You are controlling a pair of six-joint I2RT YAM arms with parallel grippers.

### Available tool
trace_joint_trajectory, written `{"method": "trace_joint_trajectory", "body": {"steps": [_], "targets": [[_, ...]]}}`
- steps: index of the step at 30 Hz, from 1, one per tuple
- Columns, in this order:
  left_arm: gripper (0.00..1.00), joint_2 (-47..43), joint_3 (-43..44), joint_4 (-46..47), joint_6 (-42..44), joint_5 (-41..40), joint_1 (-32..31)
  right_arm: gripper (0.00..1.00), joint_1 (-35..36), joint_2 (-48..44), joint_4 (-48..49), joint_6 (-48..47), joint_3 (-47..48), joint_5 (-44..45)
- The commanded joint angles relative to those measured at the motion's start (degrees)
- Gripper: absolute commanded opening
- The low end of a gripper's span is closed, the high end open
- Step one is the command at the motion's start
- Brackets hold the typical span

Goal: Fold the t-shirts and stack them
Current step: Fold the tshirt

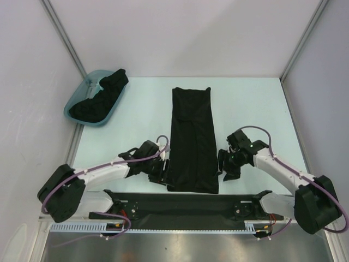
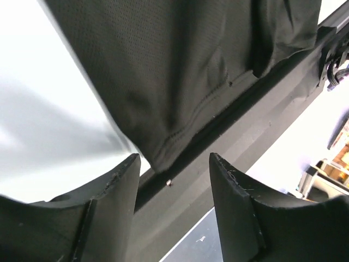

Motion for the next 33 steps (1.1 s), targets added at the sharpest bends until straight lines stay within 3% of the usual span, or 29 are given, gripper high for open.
{"method": "trace_joint_trajectory", "body": {"steps": [1, 5, 11, 15, 24, 27, 31, 33], "targets": [[0.59, -6.8, 3.7, -5.2, 1.8, -3.7, -0.6, 0.59, 2.2, -3.5, -4.3, -0.9, 7.0, 3.5], [0.54, -14.0, 5.8, -6.1, 0.8, -7.5, -0.6, 0.51, 6.6, 1.3, 0.6, 1.5, 9.1, 1.5], [0.47, -24.1, 8.8, -10.5, -0.5, -17.5, -0.5, 0.37, 18.6, 11.9, 3.4, 6.2, 15.6, 8.0], [0.47, -27.8, 10.4, -12.8, -0.2, -21.1, -0.5, 0.42, 22.2, 16.2, 3.6, 10.4, 16.3, 11.3], [0.47, -32.8, 7.6, -14.6, -2.5, -20.0, -0.5, 0.45, 26.7, 21.5, 5.8, 14.8, 16.4, 14.9], [0.47, -34.2, 6.6, -14.8, -3.1, -19.9, -0.5, 0.41, 26.7, 22.4, 5.5, 14.9, 16.8, 14.9], [0.47, -34.6, 5.2, -13.2, -3.6, -16.5, -0.5, 0.27, 27.6, 23.0, 6.3, 14.9, 16.9, 13.9], [0.54, -32.5, 3.8, -9.0, -2.9, -12.6, -0.7, 0.2, 27.9, 22.2, 6.5, 15.0, 17.1, 14.0]]}}
